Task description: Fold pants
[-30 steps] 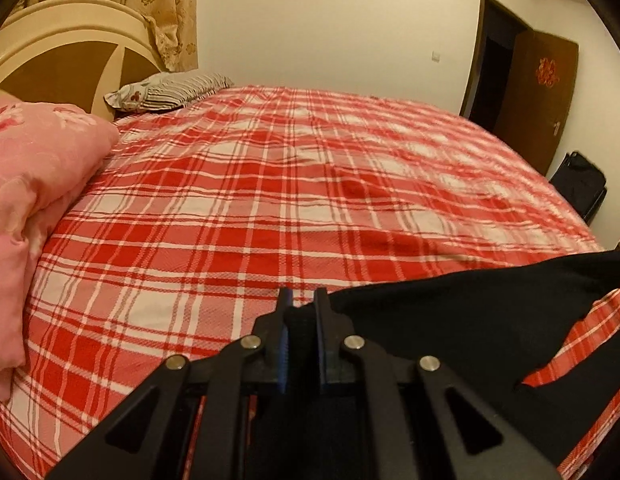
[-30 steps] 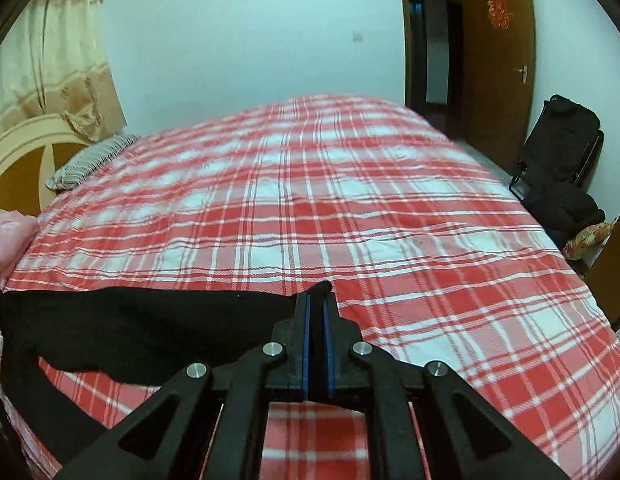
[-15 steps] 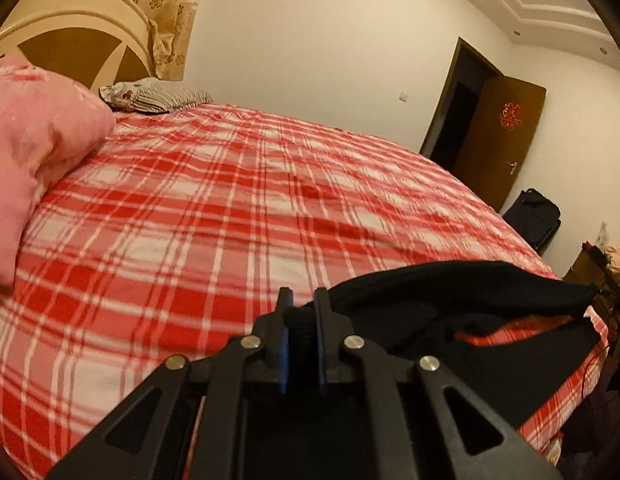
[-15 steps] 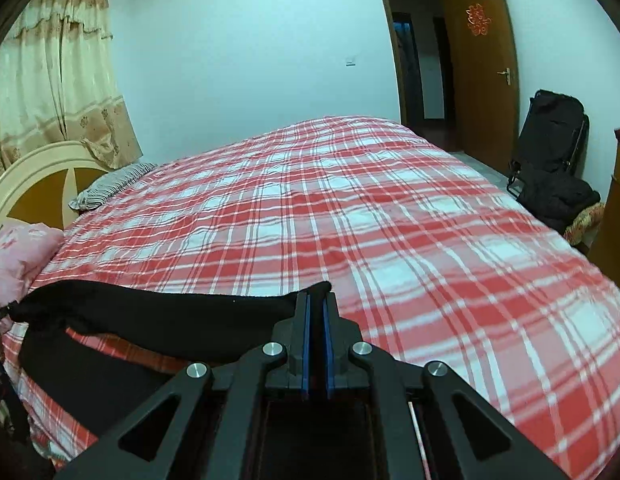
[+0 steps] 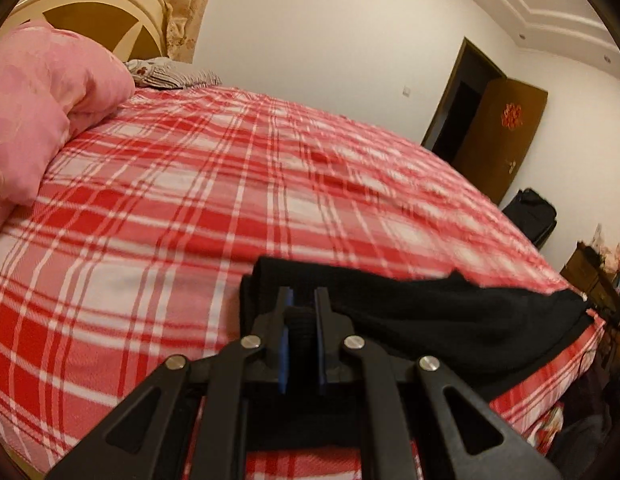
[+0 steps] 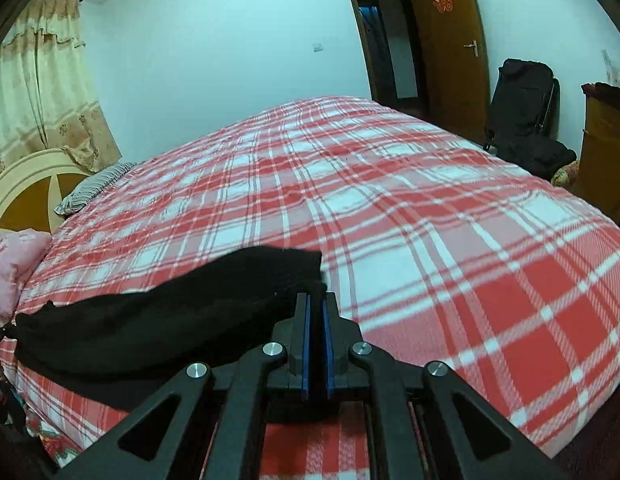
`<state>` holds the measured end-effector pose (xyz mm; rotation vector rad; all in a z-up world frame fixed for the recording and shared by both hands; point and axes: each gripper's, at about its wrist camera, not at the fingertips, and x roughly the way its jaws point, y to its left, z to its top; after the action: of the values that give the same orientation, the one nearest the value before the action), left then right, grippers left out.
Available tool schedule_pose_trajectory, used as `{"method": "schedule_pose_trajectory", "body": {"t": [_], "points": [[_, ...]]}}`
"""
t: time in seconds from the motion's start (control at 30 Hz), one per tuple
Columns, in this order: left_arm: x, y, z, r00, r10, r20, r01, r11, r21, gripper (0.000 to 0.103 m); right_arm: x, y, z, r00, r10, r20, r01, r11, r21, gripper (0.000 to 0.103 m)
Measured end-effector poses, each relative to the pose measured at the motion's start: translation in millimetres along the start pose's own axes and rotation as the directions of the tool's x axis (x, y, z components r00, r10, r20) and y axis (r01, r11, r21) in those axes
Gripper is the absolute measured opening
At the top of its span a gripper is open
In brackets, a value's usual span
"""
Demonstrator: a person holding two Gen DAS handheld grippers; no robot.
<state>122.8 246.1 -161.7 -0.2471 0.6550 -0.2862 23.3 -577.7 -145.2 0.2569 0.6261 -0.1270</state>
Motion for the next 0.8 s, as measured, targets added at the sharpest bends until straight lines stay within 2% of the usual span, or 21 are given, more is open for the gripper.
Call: {"method": "schedule_pose_trajectory", "body": {"t": [0.17, 0.23, 0.27, 0.3, 0.4, 0.5, 0.57, 0.7, 0.8], "points": [[3, 0, -17, 0.999, 0.035, -0.035, -0.034, 0.999, 0.036, 0.012, -6, 1, -3, 0.999, -0.038, -0.009, 0.038, 0.999, -0.017, 0.011], [-1, 0, -21, 0.998, 0.051, -0.041, -0.049, 0.997, 0.052, 0.018, -11, -1, -3, 0.999, -0.052, -0.005, 0.052, 0.999, -0.009, 0.024], [-3, 1, -22, 0.997, 0.069, -0.04, -0.066, 0.996, 0.06, 0.02, -14, -1, -3, 0.998, -0.062, -0.003, 0.062, 0.998, -0.005, 0.038], [-6, 3, -24, 0.996, 0.086, -0.039, -0.083, 0.995, 0.062, 0.026, -16, -1, -3, 0.998, -0.068, -0.001, 0.068, 0.998, -0.002, 0.046], [-13, 12, -26, 0.992, 0.119, -0.037, -0.117, 0.992, 0.055, 0.033, -27, 3, -4, 0.997, -0.077, 0.014, 0.077, 0.997, -0.013, 0.046], [-19, 25, -27, 0.987, 0.157, -0.041, -0.156, 0.987, 0.04, 0.032, -40, 15, -4, 0.996, -0.089, 0.033, 0.09, 0.996, -0.03, 0.046], [-25, 35, -29, 0.983, 0.177, -0.044, -0.176, 0.984, 0.017, 0.031, -49, 30, -2, 0.996, -0.069, 0.05, 0.072, 0.996, -0.058, 0.046], [-39, 45, -32, 0.979, 0.199, -0.031, -0.2, 0.979, -0.03, 0.031, -57, 86, 1, 0.998, -0.038, 0.056, 0.048, 0.981, -0.186, 0.046], [-44, 37, -32, 0.98, 0.197, -0.022, -0.197, 0.98, -0.036, 0.031, -45, 143, -2, 1.0, 0.008, 0.01, -0.005, 0.959, -0.283, 0.046]]}}
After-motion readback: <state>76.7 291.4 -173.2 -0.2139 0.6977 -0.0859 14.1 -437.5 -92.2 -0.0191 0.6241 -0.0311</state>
